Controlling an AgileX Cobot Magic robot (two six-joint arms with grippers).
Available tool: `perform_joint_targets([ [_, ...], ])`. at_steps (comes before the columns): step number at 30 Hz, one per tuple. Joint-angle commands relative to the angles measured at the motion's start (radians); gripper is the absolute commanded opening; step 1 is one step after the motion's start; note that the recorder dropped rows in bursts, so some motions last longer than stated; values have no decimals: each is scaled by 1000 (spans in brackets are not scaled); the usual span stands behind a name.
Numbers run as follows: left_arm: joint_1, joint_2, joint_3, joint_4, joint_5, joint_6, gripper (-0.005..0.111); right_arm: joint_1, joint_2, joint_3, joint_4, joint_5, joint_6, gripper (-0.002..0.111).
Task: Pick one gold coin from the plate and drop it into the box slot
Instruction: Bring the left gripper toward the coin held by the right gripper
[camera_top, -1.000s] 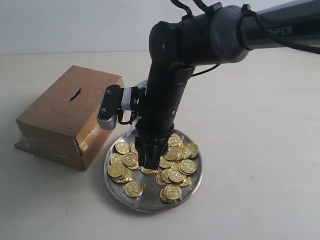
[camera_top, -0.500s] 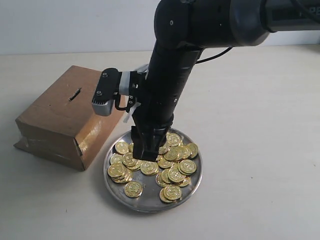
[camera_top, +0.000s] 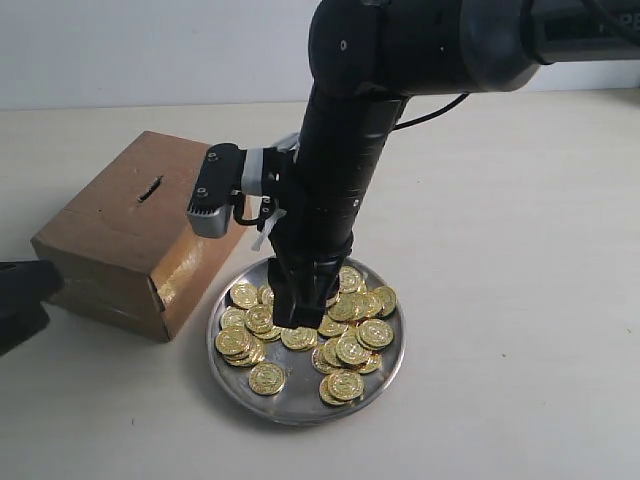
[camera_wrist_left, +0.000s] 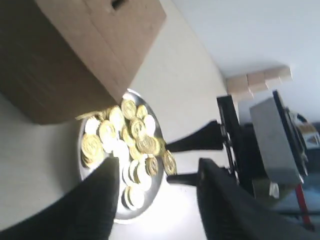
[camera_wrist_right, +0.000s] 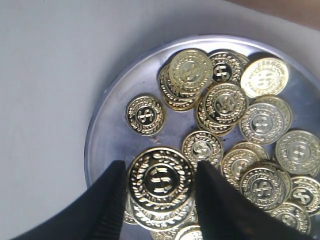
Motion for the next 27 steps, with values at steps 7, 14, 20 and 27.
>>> perform_joint_targets([
  [7,-6,517,-159,-101,391,250,50,-6,-90,-9,20,1,-30,13],
  [14,-91,743,-282,-97,450,294,50,-6,-94,-9,73,-2,-82,13],
  [20,-207,857,-384,-114,409,321,50,-6,-94,-9,75,-2,-87,13],
  [27,-227,918,-445,-121,380,416,44,-6,-94,-9,89,-5,-89,13],
])
